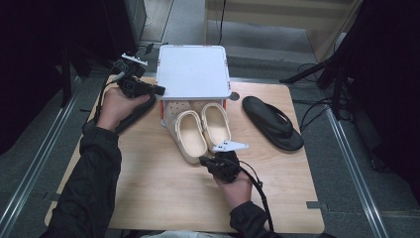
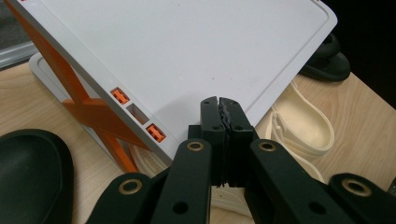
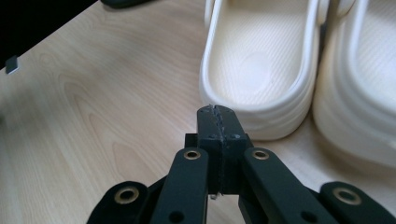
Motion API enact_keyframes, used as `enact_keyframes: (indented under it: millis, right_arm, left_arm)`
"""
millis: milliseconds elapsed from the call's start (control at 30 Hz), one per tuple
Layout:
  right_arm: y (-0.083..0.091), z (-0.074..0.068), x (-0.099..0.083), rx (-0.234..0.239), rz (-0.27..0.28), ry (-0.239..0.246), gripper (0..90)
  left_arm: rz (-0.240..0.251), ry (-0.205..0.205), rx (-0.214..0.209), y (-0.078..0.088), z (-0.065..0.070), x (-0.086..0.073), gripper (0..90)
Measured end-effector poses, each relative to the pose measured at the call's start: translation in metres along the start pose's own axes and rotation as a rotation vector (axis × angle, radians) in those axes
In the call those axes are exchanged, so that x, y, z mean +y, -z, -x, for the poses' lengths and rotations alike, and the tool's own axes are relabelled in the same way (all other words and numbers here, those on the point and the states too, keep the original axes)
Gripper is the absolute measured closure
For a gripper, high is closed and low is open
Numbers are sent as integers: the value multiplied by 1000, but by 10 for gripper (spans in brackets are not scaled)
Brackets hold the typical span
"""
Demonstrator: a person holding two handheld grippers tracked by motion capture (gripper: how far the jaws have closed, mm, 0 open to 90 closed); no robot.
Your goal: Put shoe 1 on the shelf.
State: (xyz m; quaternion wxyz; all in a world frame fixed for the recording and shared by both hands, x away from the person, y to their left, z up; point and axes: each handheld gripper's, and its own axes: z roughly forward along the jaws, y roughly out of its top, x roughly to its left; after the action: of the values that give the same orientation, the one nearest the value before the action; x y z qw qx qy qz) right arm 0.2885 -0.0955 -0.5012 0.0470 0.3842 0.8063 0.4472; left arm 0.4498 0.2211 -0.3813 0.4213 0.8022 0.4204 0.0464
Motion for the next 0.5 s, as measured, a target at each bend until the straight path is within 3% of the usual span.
enact_keyframes:
  millis: [267, 500]
  right_arm:
    - [-11, 7, -12, 7, -29, -16, 900]
    - [-19, 10, -10, -4, -38, -40, 900]
  left_arm:
    - [2, 0, -4, 0, 0, 0, 899]
    - [2, 5, -5, 0, 0, 0, 898]
